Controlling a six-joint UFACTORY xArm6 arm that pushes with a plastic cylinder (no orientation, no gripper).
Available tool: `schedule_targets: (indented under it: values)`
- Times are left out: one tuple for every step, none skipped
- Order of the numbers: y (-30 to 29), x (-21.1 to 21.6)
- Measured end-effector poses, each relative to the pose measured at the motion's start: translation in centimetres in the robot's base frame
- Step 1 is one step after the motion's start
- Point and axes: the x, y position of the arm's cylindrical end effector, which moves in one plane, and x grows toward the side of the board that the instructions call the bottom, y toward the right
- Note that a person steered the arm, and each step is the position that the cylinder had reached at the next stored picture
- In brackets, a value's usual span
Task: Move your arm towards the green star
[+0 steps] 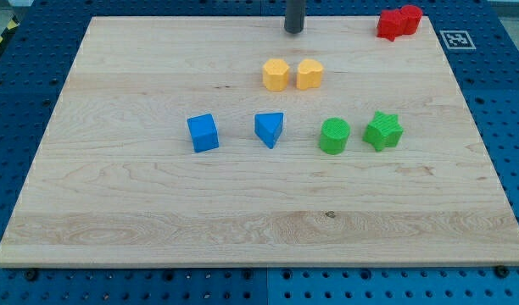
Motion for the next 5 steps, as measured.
schedule_targets:
  values:
    - [0.0, 0.0]
    - [0.0, 0.0]
    - [0.2, 0.0]
    - [1.7, 0.0]
    - [5.7, 0.3]
